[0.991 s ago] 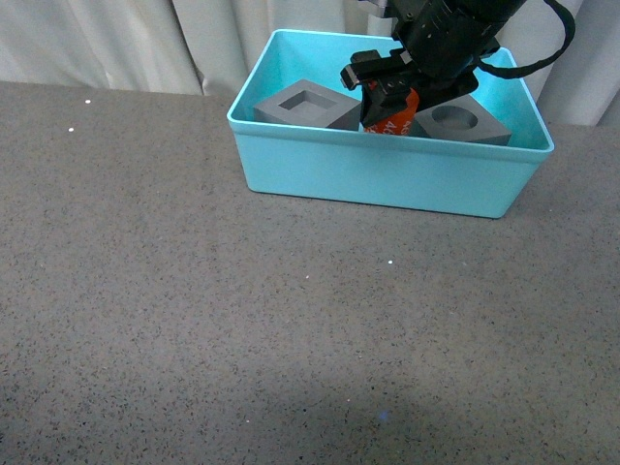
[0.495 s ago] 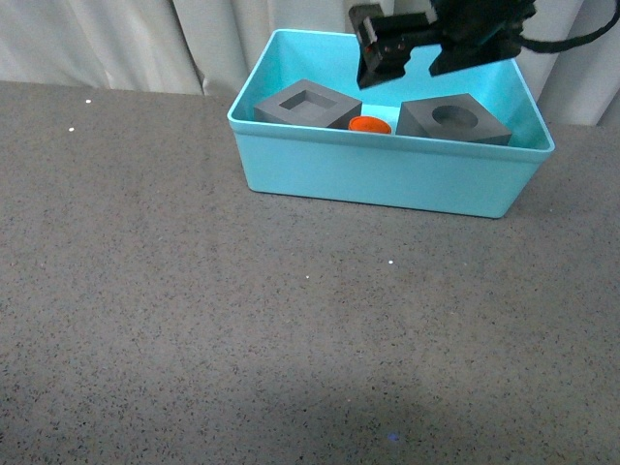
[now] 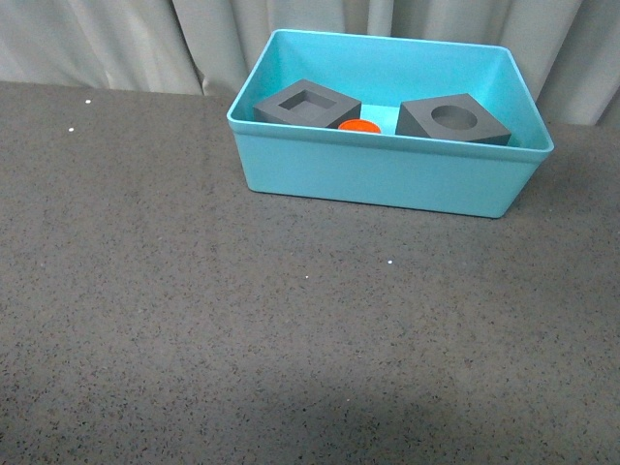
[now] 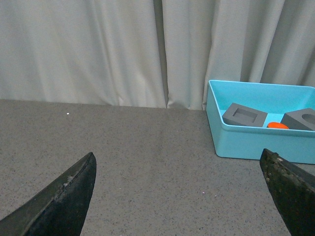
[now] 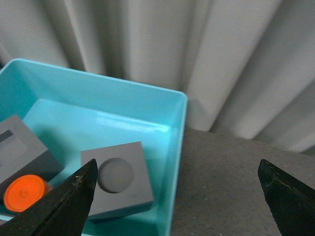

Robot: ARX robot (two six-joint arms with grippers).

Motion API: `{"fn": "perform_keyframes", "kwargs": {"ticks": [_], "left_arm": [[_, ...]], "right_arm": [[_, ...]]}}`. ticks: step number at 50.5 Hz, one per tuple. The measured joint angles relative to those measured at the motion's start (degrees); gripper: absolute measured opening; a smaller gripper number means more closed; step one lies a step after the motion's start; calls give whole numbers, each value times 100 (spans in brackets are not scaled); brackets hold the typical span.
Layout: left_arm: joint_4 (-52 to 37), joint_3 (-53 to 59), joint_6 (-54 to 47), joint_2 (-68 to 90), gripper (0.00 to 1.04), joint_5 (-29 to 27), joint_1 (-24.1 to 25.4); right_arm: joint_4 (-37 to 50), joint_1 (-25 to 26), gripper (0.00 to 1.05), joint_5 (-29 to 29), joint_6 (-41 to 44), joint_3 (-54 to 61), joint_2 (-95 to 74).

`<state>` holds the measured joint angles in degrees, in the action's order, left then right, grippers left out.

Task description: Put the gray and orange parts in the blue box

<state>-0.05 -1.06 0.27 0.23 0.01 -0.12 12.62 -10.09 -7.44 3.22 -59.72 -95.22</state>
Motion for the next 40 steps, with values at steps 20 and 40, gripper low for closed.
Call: {"fn": "perform_keyframes", "kwargs": {"ticks": [20,40], "left_arm": [[2,0,0,-2,98,0,0],[2,0,0,-2,98,-2,0]], "right_arm": [[3845,450,44,184,-240,3112,1554],[3915,953,0,710,-262,4730,3045]]}}
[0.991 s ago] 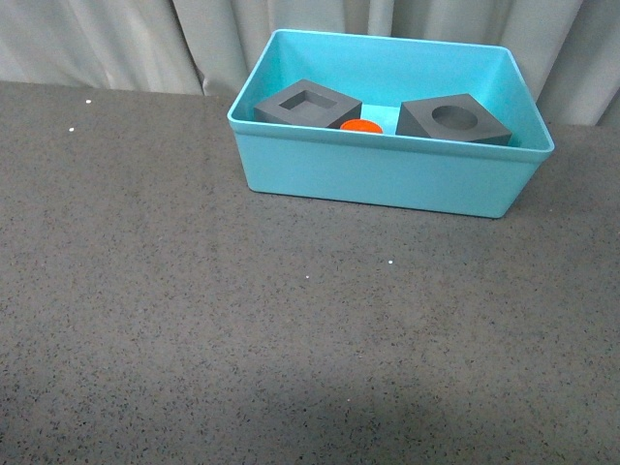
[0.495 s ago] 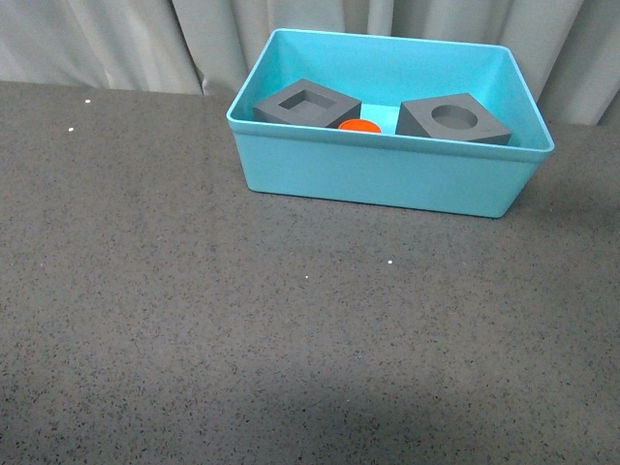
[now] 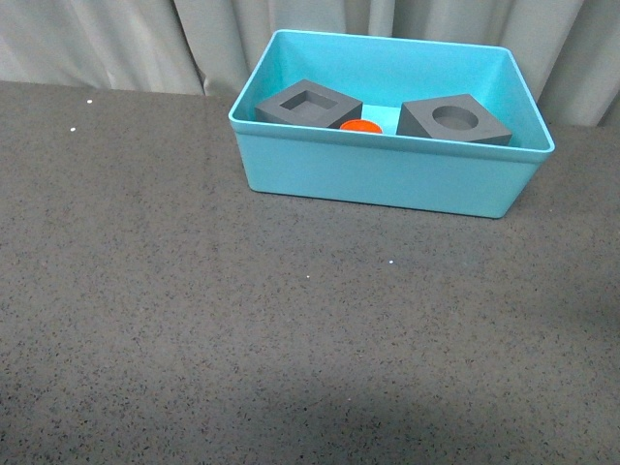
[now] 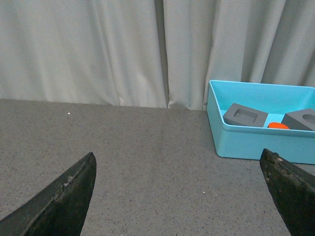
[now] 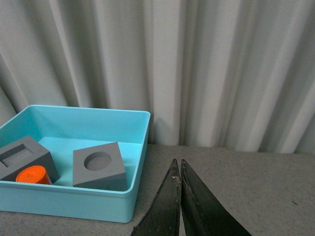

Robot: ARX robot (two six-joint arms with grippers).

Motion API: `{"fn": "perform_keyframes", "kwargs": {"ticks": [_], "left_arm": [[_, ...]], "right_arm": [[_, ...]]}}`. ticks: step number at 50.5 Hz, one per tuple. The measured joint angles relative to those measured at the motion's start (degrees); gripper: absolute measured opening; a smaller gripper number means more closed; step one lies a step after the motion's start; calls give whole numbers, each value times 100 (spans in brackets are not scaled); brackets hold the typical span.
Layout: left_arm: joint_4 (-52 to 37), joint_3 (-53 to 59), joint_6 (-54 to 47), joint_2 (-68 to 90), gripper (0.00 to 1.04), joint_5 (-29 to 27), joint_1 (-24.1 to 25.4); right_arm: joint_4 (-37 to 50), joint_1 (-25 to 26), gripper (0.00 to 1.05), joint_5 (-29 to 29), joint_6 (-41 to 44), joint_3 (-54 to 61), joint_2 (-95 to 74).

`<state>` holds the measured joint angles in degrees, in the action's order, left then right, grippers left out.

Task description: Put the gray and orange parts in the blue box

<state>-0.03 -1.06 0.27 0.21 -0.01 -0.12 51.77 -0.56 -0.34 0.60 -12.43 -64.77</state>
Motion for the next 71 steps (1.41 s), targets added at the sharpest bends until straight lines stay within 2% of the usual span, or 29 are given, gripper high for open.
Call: {"fn": "perform_keyframes", "kwargs": {"ticks": [20,23,27,48,71], "left_arm": [[0,0,0,0,98,2,0],[0,0,0,0,98,2,0],[0,0,0,0,98,2,0],[0,0,0,0,98,2,0],[0,0,0,0,98,2,0]], "right_arm": [[-697,44,0,22,0,774,1447],[-470,44,0,20,0,918,1471],[-592,46,0,22,0,1075,1635],[-2409,46,0,24,0,1215,3683],[-3519,46,0,26,0,1217,4837]]}}
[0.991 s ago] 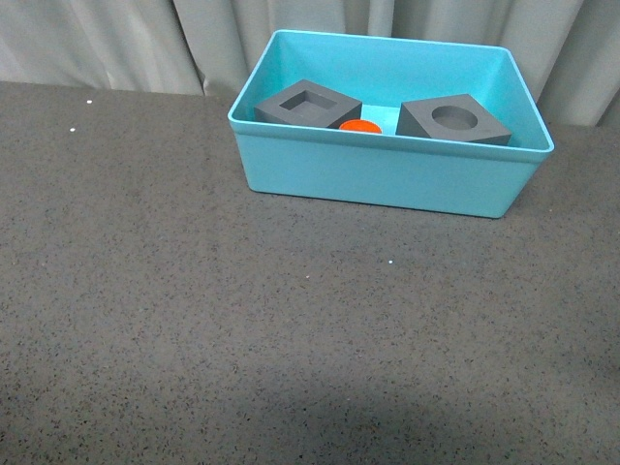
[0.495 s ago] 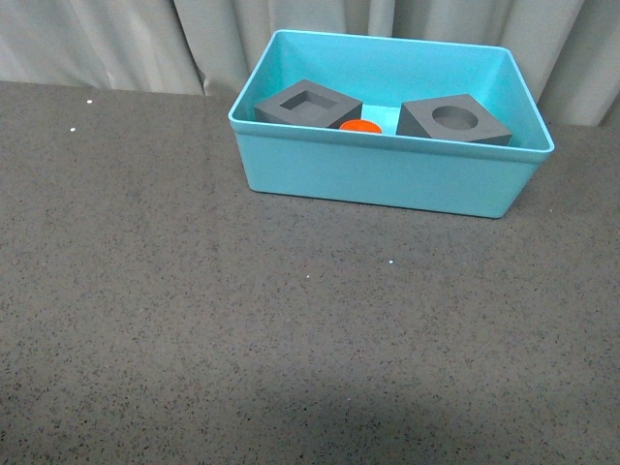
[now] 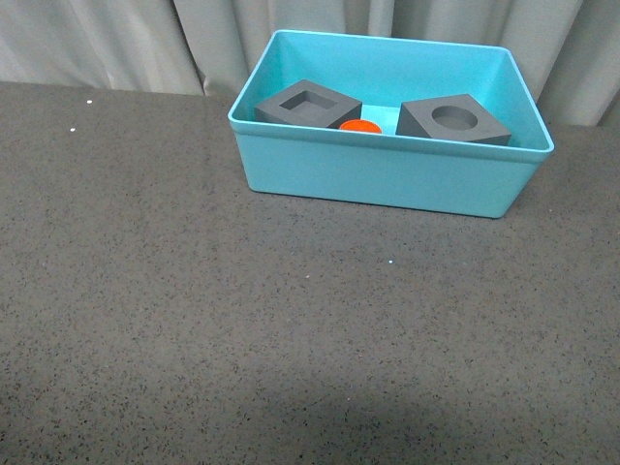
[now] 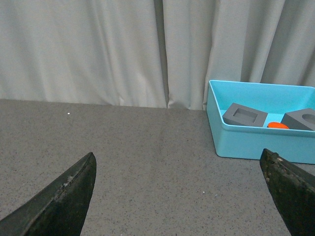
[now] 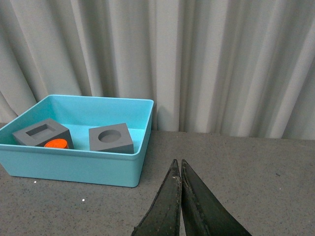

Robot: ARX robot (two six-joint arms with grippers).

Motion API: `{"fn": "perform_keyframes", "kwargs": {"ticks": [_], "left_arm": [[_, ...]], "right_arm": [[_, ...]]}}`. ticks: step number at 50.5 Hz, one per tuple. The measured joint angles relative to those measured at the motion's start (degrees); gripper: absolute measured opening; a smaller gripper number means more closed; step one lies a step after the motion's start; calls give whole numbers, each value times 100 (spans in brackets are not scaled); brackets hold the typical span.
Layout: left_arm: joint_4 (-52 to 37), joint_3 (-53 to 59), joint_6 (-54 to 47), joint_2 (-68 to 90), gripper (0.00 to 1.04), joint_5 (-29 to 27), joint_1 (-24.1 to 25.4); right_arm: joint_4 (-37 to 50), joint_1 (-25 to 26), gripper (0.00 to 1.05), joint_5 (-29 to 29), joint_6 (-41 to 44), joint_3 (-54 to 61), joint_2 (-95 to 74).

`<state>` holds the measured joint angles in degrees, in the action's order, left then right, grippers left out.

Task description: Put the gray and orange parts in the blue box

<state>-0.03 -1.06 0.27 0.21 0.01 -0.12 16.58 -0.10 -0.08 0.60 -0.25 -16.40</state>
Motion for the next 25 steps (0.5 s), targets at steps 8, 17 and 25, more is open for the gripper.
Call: {"fn": "perform_keyframes", "kwargs": {"ticks": [8,17,25], "left_arm": [[0,0,0,0,98,-2,0],[0,0,0,0,98,0,0],[0,2,0,-2,98,-2,0]], "right_arm": [[-271,0,0,2,0,0,275],[-555,0,0,2,0,0,562],[-1445,0,0,20,2,-4,1250]]}}
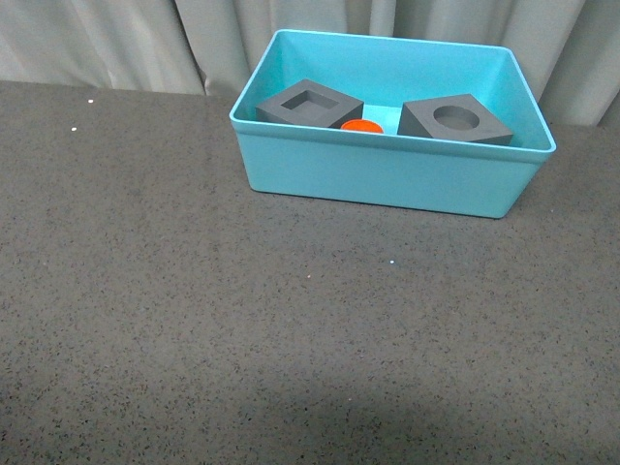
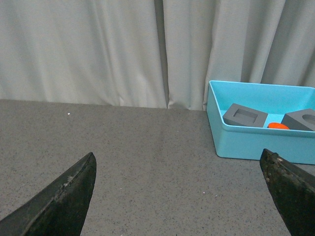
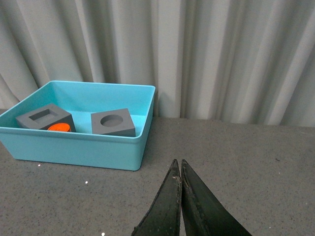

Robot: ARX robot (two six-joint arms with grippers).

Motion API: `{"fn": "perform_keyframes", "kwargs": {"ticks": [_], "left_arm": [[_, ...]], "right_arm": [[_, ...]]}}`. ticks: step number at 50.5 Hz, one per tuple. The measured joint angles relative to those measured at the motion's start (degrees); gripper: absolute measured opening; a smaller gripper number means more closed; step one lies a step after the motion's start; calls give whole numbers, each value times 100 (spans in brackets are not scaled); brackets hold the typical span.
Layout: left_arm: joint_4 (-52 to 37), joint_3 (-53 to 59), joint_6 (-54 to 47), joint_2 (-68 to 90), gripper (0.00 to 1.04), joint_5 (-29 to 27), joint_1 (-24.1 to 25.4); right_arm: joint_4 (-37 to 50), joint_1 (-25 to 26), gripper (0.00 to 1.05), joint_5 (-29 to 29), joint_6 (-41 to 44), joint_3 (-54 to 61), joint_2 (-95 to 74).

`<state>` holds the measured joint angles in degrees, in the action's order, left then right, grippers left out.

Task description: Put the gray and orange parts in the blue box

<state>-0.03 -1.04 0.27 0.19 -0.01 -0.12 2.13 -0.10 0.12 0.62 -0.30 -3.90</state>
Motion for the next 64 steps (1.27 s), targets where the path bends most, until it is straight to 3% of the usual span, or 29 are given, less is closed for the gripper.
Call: {"fn": "perform_keyframes", "kwargs": {"ticks": [17,40,64], "left_arm": [[0,-2,0,0,98,0,0],[0,-2,0,0,98,0,0],[0,-2,0,0,98,0,0]], "right_arm": [[-203,0,2,-2,0,0,361],[-203,0,96,-2,-2,0,365],[-203,0,95,-2,-4,0,365]]}}
